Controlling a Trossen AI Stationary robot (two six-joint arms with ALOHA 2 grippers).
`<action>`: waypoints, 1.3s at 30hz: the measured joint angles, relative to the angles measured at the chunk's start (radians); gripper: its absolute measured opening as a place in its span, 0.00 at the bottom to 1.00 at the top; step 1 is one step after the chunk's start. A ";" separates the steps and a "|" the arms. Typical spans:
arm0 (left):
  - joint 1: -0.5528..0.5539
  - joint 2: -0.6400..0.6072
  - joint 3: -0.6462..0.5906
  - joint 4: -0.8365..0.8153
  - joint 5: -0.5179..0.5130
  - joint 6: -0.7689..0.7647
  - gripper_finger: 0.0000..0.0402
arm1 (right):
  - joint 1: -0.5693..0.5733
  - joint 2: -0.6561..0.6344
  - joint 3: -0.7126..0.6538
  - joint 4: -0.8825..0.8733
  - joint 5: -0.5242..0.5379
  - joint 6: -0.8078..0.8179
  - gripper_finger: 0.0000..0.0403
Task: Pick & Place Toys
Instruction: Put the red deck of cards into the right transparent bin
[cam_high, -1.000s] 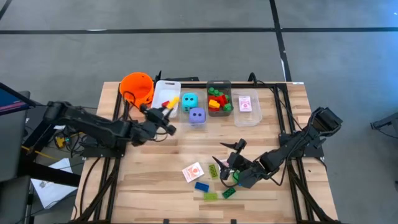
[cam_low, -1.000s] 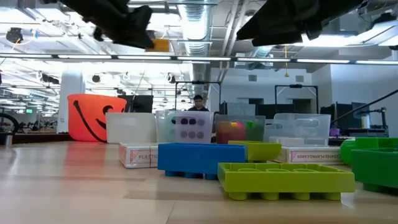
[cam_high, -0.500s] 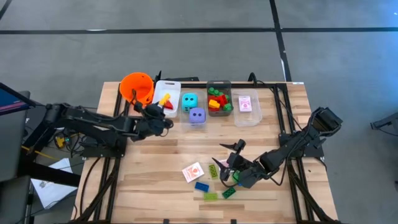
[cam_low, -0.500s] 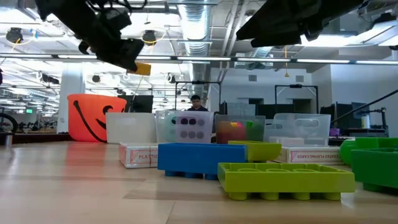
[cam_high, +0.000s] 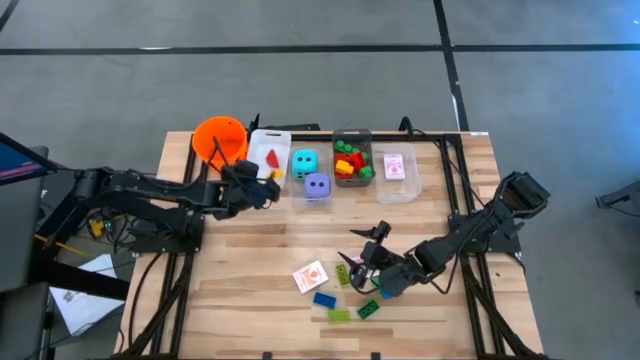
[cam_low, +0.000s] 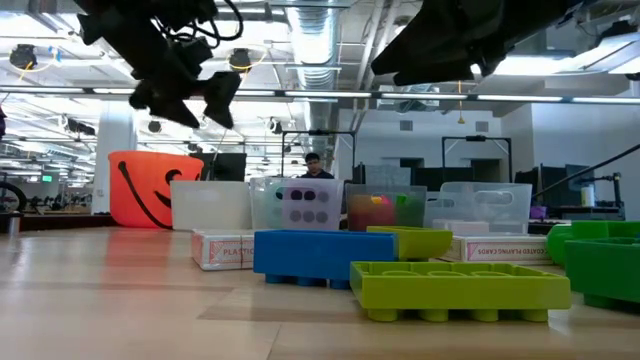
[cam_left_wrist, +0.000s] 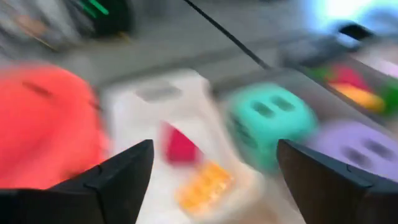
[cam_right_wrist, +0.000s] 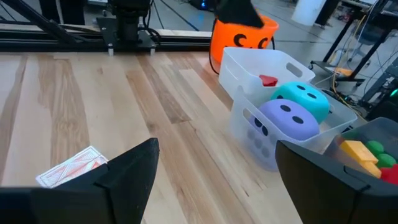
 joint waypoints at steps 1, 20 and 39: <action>-0.001 0.000 0.000 0.009 0.078 -0.015 0.84 | 0.002 0.000 0.000 -0.001 0.000 -0.009 0.79; -0.514 0.358 0.012 0.681 0.563 0.134 0.79 | 0.037 0.000 0.000 -0.007 -0.024 -0.102 0.79; -0.611 0.458 0.182 0.381 0.551 0.081 0.93 | -0.012 0.000 0.000 -0.022 -0.045 -0.161 0.79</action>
